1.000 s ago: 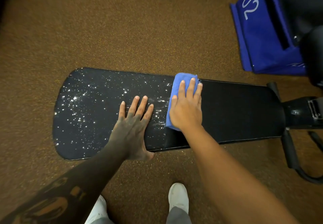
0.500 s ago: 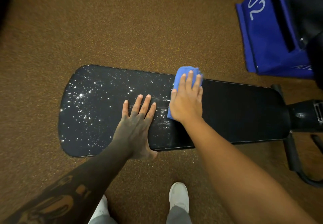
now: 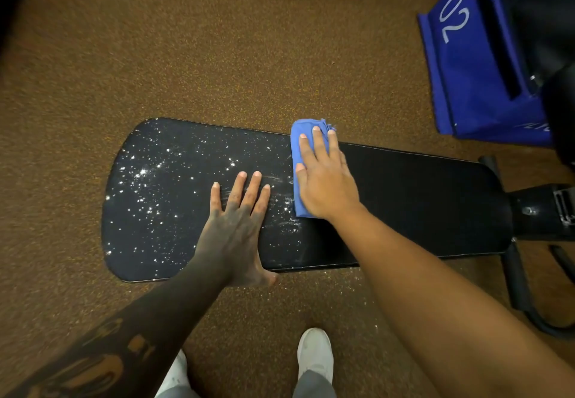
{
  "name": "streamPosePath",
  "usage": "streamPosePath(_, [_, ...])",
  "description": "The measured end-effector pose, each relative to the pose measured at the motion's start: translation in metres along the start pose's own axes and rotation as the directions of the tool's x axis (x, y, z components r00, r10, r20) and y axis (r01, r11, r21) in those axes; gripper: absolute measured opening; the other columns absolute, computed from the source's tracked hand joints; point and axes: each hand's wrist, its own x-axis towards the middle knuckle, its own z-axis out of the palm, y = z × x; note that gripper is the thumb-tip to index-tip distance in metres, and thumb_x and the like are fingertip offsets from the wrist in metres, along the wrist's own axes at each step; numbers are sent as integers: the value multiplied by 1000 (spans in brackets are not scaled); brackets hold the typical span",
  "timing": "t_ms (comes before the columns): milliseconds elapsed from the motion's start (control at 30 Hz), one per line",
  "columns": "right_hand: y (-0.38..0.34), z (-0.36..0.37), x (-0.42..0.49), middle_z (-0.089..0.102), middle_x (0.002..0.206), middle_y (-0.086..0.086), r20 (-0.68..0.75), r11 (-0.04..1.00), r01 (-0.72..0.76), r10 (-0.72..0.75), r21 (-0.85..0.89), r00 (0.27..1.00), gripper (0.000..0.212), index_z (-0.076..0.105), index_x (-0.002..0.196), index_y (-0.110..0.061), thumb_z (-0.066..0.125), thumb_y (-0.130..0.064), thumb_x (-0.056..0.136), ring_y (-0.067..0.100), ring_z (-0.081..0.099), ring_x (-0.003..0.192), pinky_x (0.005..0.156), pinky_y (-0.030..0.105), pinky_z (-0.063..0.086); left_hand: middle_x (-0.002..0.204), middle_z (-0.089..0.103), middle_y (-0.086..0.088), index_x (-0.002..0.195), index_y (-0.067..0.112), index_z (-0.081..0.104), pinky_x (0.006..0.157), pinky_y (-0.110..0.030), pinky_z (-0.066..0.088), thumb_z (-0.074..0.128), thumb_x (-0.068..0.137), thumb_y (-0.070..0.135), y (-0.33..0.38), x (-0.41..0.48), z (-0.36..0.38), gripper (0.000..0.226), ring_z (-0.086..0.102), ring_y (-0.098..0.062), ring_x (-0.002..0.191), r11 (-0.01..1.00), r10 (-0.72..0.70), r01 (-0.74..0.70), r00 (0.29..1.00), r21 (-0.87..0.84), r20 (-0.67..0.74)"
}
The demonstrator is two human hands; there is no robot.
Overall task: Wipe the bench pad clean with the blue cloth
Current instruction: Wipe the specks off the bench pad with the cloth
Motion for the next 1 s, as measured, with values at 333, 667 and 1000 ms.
streamPosePath(333, [-7, -2, 5, 8, 165, 10, 11, 996, 80, -80, -27, 997, 58, 17, 156, -15, 30, -33, 103, 34, -1, 152, 121, 50, 13, 162, -29, -15, 154, 9, -20, 119, -66, -1, 37, 45, 104, 1, -1, -2, 155, -26, -36, 150, 1000, -5, 5, 1000, 11, 8])
streamPosePath(667, [-11, -2, 0, 10, 165, 11, 42, 977, 210, -209, -39, 977, 59, 18, 156, -12, 30, -34, 102, 30, 2, 152, 122, 48, 15, 161, -31, -16, 152, 9, -23, 119, -66, 0, 40, 46, 101, 1, -2, -3, 154, -27, -36, 149, 1000, -5, 4, 1000, 5, 17])
streamPosePath(1000, [-15, -3, -8, 9, 165, 10, 36, 970, 242, -240, -31, 970, 58, 18, 156, -11, 29, -32, 103, 28, 0, 153, 123, 45, 12, 161, -33, -15, 152, 5, -23, 120, -64, -2, 35, 44, 104, 2, -3, -3, 157, -29, -34, 149, 1000, -26, 27, 999, -14, 20])
